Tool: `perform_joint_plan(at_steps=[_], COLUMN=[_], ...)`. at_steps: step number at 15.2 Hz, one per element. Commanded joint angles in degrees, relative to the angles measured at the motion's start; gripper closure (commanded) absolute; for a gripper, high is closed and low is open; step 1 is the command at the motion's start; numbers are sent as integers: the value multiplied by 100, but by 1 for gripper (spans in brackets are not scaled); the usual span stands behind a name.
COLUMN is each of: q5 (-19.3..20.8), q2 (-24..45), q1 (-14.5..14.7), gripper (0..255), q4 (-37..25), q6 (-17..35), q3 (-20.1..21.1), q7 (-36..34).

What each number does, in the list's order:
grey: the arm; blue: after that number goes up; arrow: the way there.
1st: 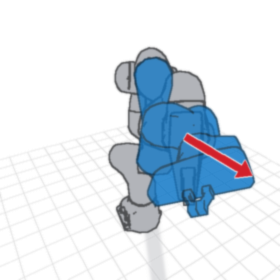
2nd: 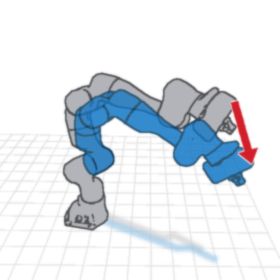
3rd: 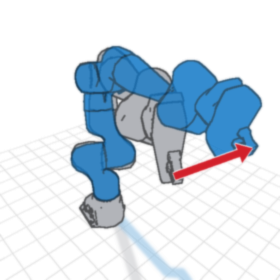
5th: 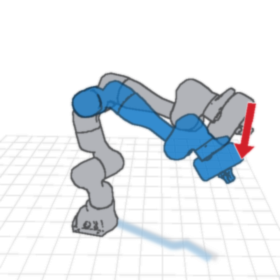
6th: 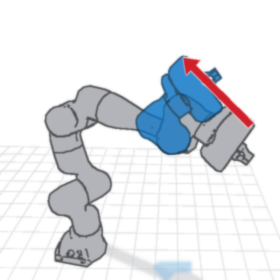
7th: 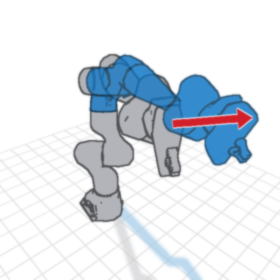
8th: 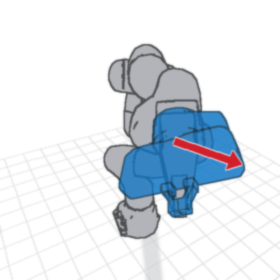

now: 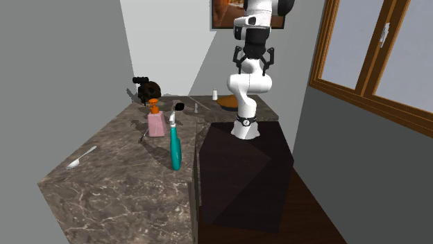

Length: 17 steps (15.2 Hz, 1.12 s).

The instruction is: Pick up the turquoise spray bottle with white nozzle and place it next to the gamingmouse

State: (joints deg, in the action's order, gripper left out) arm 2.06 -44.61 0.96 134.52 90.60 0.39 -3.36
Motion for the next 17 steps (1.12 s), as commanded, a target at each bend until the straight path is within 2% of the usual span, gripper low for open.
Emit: perform_joint_plan(at_steps=[1, 10, 17], q5=[0, 577, 733], q2=[0, 807, 1850], q1=[0, -280, -382], gripper=[0, 0, 0], q4=[0, 78, -292], q6=[0, 946, 1677], q3=[0, -1096, -1932], q7=[0, 1275, 2278])
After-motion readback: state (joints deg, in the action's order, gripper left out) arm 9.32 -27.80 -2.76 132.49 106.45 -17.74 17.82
